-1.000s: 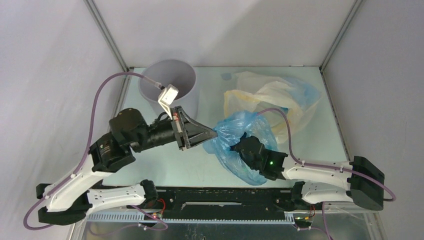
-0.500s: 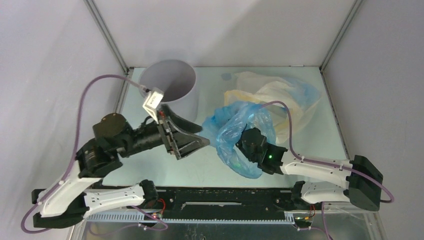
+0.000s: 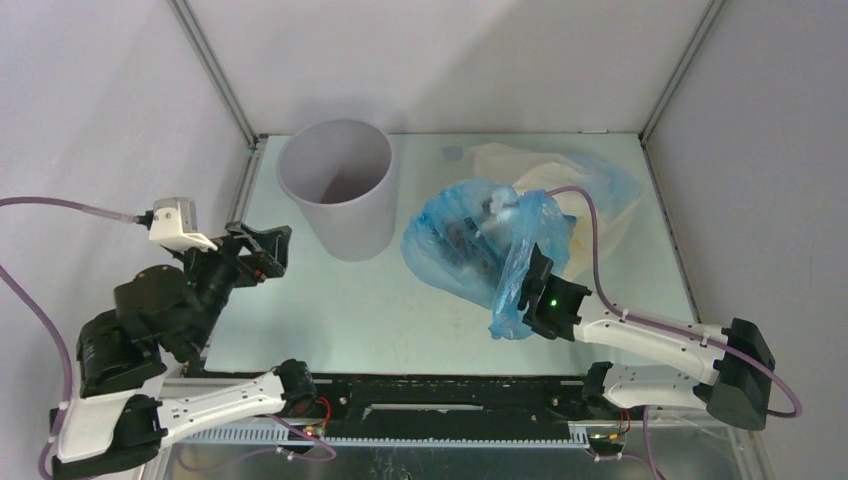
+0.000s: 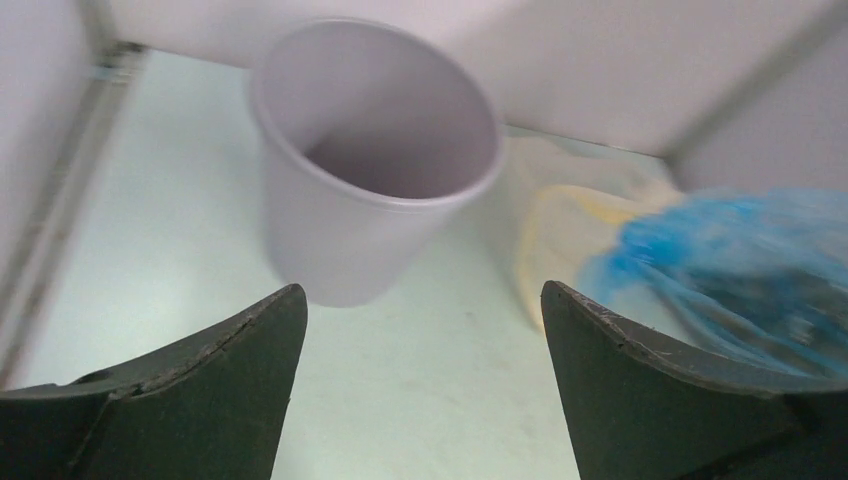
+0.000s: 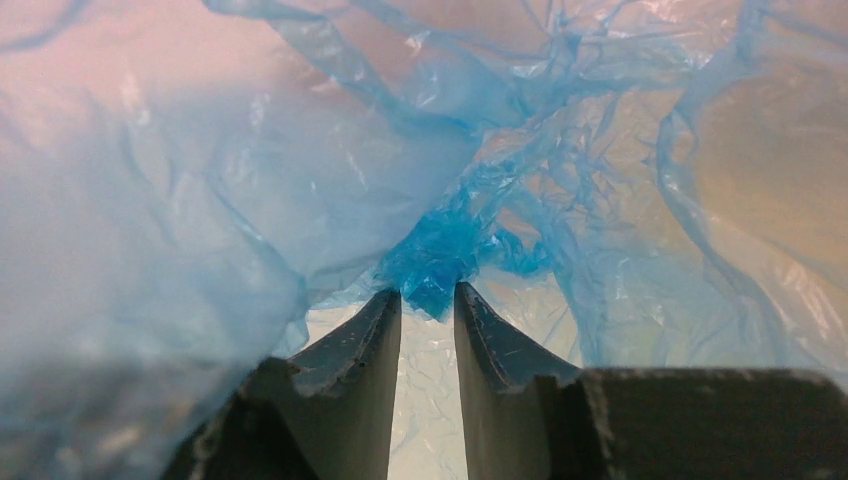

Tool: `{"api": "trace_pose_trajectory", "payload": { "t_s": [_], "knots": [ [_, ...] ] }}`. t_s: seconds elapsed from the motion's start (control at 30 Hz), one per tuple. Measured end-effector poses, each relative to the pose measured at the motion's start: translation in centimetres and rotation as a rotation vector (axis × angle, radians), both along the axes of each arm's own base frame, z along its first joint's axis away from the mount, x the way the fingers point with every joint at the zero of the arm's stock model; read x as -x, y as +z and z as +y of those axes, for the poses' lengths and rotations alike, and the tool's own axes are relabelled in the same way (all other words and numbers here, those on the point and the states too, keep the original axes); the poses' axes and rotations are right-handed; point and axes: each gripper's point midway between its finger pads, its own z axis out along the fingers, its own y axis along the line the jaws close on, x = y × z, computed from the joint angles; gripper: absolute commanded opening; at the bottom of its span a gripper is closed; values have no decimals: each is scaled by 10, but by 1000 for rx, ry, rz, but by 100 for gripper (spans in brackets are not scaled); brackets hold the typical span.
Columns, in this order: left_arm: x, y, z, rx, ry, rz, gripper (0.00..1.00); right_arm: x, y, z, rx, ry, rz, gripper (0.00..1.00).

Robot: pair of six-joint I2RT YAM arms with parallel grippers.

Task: Put the trash bags into the trash bin

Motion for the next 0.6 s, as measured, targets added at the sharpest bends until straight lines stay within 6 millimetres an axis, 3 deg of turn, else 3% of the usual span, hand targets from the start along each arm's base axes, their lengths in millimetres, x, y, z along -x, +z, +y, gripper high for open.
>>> {"api": "trace_pose_trajectory", "payload": {
  "t_s": [0.13,0.3,0.4,0.6],
  "knots": [
    [-11,-13,26,-105,183,14,92,3,-2,2,15,21,6,29],
    [-22,-21,39,-172,313,44,96,7,-12,4,48,47,32,29],
    [-34,-31,35,-205,346,100,100,11,-12,4,51,60,33,29],
    [-76,-63,24,-220,364,253,100,18,-7,3,47,76,31,29]
  ]
}}
